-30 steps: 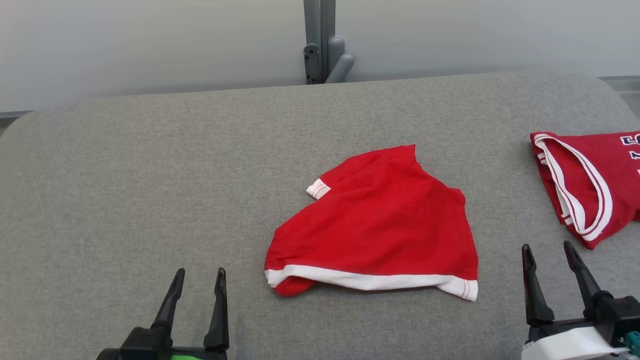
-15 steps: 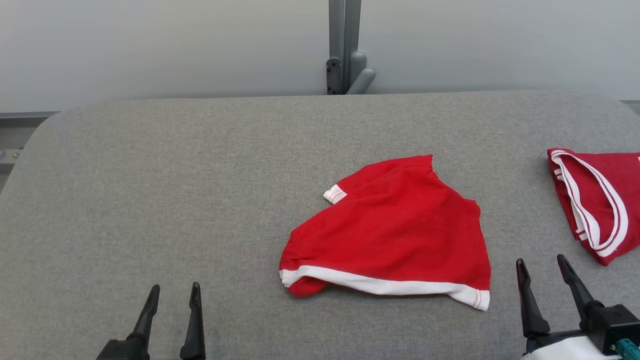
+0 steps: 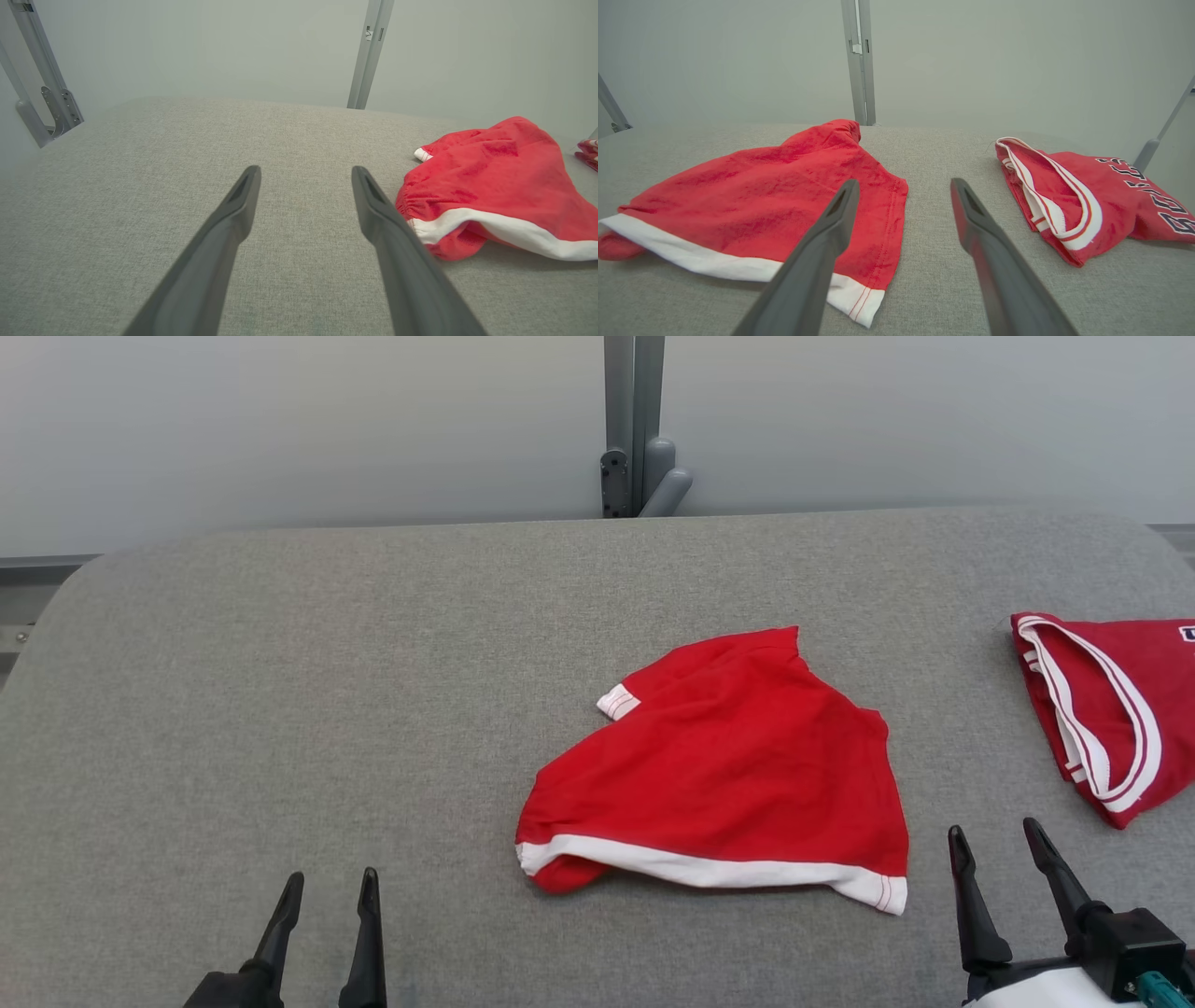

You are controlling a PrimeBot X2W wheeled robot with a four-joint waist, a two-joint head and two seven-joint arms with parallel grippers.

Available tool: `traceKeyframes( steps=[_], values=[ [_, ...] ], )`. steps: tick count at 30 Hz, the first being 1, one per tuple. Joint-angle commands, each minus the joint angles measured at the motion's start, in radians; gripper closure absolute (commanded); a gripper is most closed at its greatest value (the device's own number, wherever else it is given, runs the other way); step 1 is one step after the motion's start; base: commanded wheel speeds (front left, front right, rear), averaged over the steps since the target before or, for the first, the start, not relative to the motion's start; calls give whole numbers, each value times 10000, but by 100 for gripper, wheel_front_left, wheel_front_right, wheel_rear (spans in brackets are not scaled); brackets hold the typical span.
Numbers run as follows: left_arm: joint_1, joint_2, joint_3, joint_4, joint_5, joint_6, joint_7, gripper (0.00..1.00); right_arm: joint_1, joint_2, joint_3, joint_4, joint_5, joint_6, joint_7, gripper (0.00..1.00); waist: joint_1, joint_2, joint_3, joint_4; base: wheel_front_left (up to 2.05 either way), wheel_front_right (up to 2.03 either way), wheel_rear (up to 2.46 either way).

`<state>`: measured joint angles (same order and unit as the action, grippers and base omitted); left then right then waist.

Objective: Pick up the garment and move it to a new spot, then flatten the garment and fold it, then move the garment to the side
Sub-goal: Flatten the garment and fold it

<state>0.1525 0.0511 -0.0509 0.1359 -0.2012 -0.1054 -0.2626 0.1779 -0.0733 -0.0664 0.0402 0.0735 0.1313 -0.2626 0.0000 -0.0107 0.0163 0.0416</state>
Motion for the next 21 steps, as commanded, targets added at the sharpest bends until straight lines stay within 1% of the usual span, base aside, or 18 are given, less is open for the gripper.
traceKeyframes(
  steps=[1, 3, 5, 9, 12, 17, 21],
  values=[
    [32, -1, -3, 59, -148, -3, -24, 0, 51, 40, 24, 10, 151, -11, -30, 0, 0, 107, -2, -29, 0, 0, 0],
    [-43, 0, -74, 163, -317, 14, -24, 0, 127, 84, 146, 386, 282, -11, -29, 0, 0, 107, 42, -71, 0, 0, 0],
    [-240, -1, -222, 313, -285, 24, -24, 0, 142, 105, 416, 1060, 377, -11, -30, 0, 0, 107, 85, -98, 0, 0, 0],
    [-624, 3, -527, 955, -159, -38, -24, 0, -354, 84, 832, 2497, 438, -13, -30, 0, 0, 107, 201, -181, 0, 0, 0],
    [-983, 5, -691, 1549, -311, -90, -24, 0, -712, 136, 1025, 3306, 472, -13, -30, 0, 0, 107, 289, -255, 0, 0, 0],
    [-1545, 6, -949, 2635, -908, -135, 99, 0, -1374, 156, 1302, 4231, 404, -11, -30, 0, 0, 107, 483, -419, 0, 0, 0],
    [-1848, 8, -1086, 2995, -1141, -181, 347, 0, -1711, 173, 1282, 4594, 344, -13, -30, 0, 0, 107, 586, -494, 0, 0, 0]
  ],
)
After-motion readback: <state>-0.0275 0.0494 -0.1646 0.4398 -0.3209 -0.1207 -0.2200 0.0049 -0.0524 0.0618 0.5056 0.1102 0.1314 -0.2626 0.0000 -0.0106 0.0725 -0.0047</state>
